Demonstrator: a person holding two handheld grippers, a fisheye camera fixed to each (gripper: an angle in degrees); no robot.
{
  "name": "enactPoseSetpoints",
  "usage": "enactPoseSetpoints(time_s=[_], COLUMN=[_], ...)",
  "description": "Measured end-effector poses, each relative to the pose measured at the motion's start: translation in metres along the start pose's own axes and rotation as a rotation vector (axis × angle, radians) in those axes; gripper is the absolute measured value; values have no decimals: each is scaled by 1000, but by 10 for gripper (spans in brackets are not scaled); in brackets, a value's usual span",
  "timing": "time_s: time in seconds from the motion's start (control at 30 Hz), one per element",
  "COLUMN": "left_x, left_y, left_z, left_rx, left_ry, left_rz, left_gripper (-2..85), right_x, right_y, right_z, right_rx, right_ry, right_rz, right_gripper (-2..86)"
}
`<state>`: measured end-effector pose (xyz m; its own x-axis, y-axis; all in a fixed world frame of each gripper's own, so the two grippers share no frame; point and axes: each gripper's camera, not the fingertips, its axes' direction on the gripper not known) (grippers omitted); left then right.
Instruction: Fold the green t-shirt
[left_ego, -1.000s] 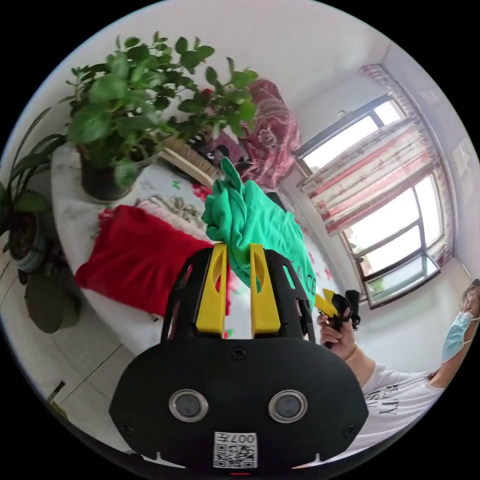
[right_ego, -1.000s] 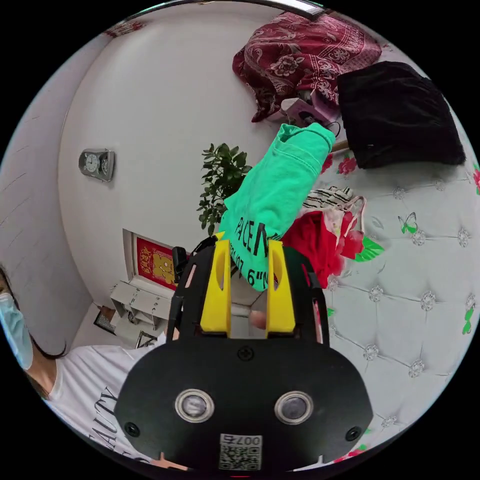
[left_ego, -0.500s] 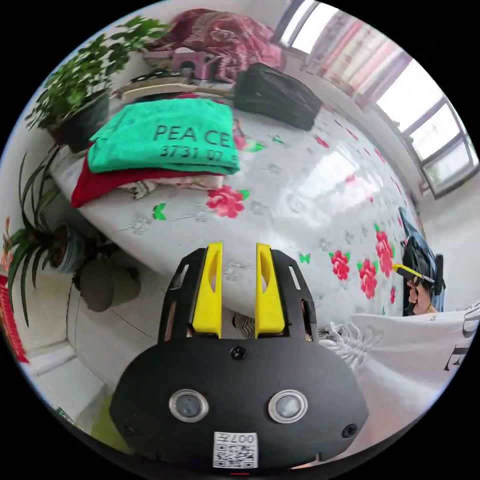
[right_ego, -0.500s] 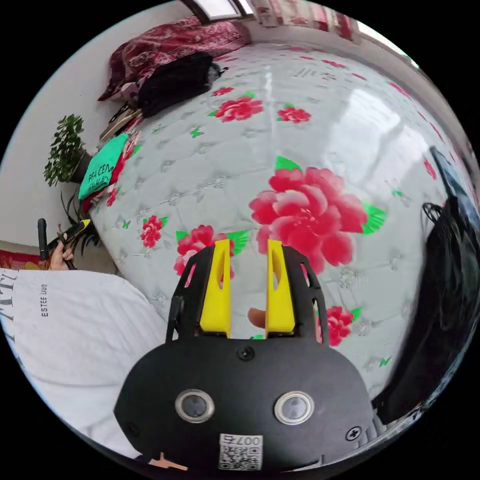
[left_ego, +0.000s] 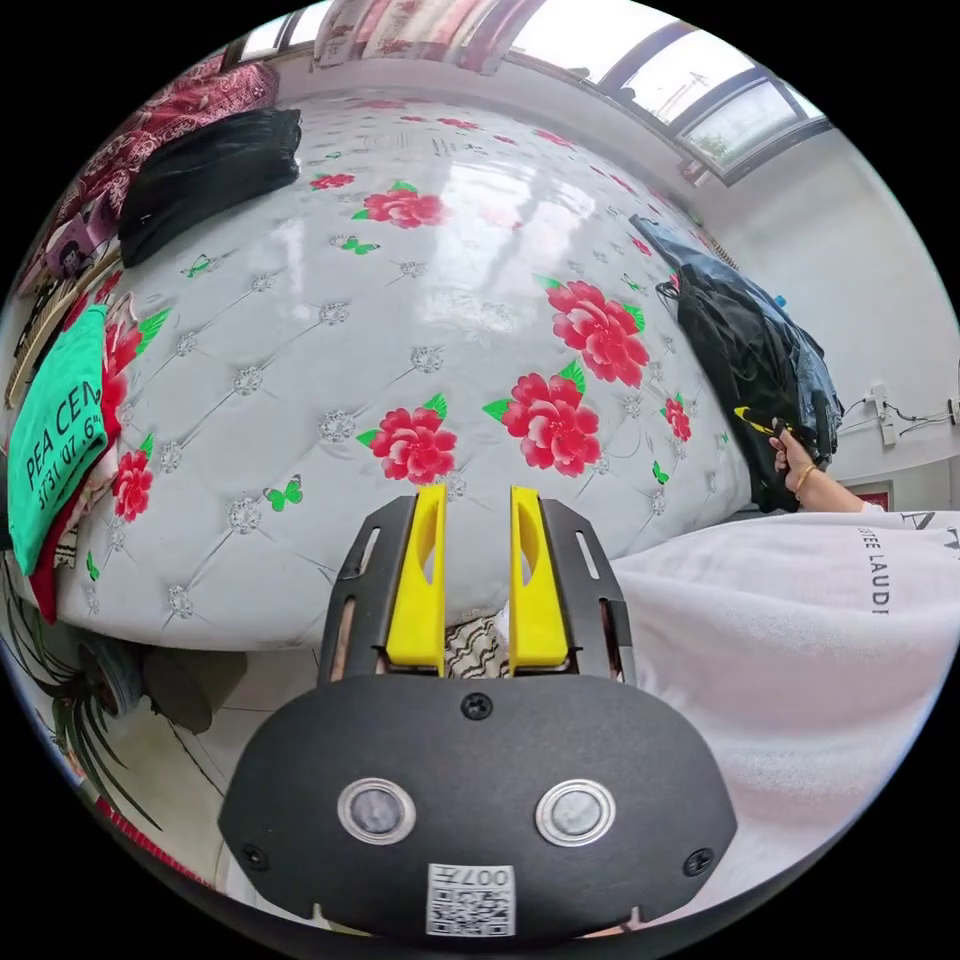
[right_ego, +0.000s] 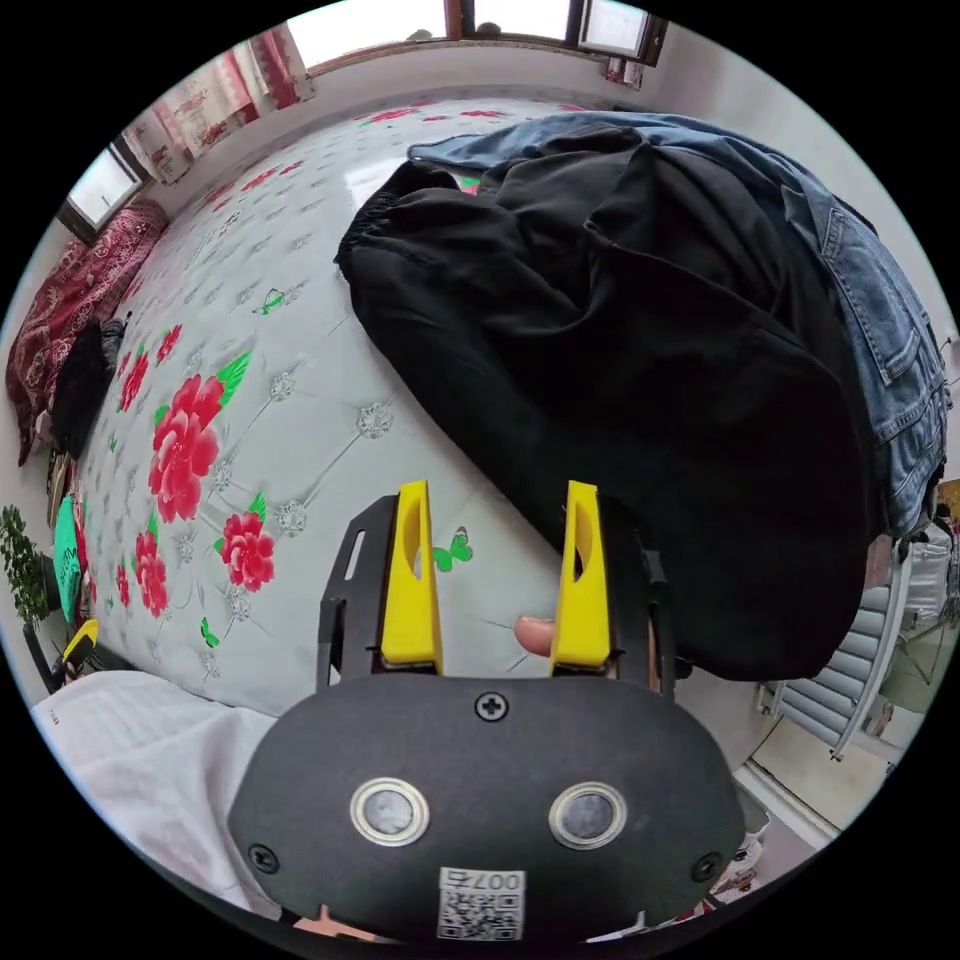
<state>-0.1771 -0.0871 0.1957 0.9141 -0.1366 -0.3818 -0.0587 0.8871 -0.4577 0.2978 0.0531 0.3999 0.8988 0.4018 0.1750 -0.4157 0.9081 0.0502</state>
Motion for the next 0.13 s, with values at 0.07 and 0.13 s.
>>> enactPoseSetpoints(time_s=[0.07,0.13], left_x=[0,0], left_y=[1,0], left_z=[-7,-14], left_rx=[9,32], left_ry=[-4,-16], left_rz=[-6,-6], left_gripper=[98,97], right_x=[8,4], right_y=[-7,-8], right_z=[21,11], right_rx=[-99,-29], right_ry=[-28,-5], right_rz=[76,129], right_gripper=[101,65])
